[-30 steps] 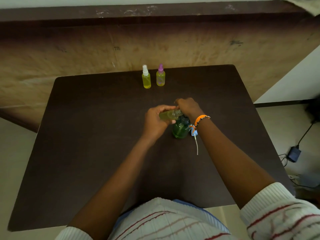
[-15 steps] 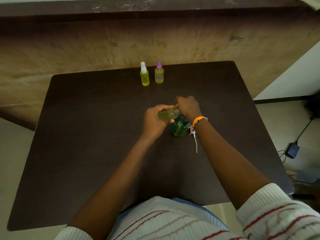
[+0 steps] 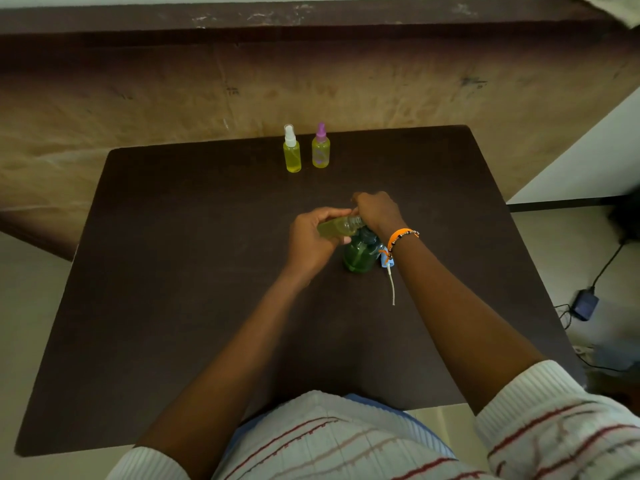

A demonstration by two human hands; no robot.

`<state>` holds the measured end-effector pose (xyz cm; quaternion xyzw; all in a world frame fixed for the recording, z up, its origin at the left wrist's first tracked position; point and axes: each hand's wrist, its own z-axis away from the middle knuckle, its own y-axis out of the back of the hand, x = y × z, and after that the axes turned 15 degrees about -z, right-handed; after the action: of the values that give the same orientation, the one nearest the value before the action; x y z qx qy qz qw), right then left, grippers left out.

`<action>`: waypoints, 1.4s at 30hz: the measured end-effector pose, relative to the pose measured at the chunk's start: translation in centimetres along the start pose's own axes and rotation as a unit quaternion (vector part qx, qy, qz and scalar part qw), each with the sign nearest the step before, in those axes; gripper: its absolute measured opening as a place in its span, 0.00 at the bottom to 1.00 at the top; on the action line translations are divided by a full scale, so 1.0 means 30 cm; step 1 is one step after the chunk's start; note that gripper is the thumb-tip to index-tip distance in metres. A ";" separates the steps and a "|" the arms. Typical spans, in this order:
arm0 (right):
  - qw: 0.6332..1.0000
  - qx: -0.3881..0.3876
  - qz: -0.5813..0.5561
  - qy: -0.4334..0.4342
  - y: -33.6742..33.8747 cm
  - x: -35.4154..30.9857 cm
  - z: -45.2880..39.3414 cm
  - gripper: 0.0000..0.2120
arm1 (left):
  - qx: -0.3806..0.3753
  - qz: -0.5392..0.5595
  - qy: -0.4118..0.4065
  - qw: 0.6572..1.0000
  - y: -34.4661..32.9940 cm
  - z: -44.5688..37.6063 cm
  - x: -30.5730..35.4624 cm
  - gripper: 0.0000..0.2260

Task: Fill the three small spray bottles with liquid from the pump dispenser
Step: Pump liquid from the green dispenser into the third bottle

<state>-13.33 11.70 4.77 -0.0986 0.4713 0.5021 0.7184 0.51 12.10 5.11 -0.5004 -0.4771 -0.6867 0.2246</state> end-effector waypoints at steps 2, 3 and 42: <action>1.000 0.006 -0.011 0.003 0.003 0.004 0.000 0.26 | 0.000 0.000 0.006 1.000 -0.007 -0.001 -0.006 0.24; 1.000 0.003 -0.013 -0.001 0.004 0.003 0.007 0.27 | -0.001 0.000 0.007 1.000 -0.008 0.002 -0.006 0.24; 0.999 -0.009 -0.039 0.007 0.006 -0.010 0.022 0.14 | -0.021 0.012 0.006 1.000 0.016 0.003 0.014 0.23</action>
<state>-13.11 12.01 5.40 -0.1265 0.4681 0.4772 0.7330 0.77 12.03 5.72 -0.5064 -0.4551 -0.6969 0.2253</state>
